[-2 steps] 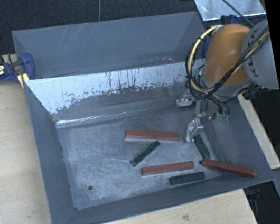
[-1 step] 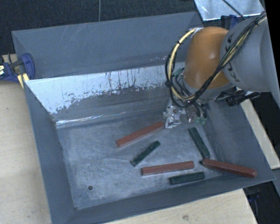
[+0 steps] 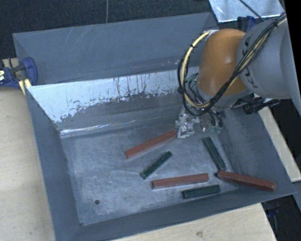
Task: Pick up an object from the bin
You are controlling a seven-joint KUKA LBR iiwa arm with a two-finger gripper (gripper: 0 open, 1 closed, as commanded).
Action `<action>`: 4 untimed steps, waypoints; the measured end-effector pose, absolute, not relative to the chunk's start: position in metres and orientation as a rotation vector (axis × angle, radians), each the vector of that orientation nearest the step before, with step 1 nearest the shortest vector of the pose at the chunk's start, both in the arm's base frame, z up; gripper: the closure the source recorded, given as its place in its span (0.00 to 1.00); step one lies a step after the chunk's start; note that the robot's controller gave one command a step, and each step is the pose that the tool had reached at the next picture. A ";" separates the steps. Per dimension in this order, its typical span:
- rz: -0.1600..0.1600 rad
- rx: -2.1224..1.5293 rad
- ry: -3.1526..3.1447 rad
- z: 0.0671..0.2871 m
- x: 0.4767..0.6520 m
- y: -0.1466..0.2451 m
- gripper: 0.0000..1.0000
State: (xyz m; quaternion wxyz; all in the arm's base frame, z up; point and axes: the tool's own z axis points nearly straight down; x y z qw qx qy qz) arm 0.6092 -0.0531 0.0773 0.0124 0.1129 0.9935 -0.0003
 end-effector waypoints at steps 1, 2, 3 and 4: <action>0.000 0.363 3.123 0.124 0.598 -0.059 1.00; 0.000 0.507 3.098 0.193 0.621 -0.069 1.00; 0.000 -0.001 3.138 0.113 0.559 -0.033 0.00; 0.000 -0.002 3.140 0.112 0.557 -0.031 0.00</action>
Offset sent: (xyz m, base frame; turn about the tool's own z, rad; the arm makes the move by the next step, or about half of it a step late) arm 0.0152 -0.0166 0.1215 0.1033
